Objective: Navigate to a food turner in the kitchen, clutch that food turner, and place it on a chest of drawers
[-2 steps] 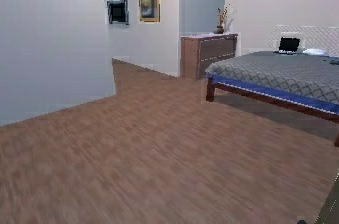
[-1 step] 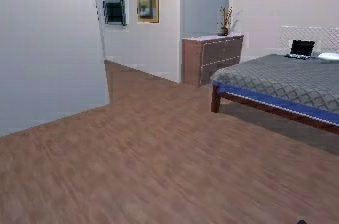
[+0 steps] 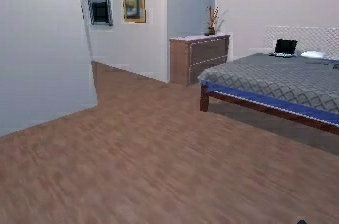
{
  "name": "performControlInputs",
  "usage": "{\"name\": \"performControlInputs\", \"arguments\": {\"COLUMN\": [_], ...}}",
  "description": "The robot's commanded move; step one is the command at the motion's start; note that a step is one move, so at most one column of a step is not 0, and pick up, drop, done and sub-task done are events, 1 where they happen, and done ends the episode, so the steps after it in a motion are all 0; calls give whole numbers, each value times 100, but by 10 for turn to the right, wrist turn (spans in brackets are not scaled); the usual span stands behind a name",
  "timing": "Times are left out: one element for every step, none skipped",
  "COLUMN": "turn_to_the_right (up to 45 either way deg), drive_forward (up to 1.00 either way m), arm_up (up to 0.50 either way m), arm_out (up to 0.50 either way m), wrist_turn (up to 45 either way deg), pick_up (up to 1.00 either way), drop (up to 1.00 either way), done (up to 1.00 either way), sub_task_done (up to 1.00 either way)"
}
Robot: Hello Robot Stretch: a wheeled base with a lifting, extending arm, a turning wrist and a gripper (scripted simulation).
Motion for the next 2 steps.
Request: {"name": "performControlInputs", "arguments": {"turn_to_the_right": [0,0], "drive_forward": [100,100], "arm_up": [0,0], "arm_out": [0,0], "wrist_turn": [0,0], "pick_up": [0,0], "drop": [0,0], "done": [0,0], "sub_task_done": [0,0]}}
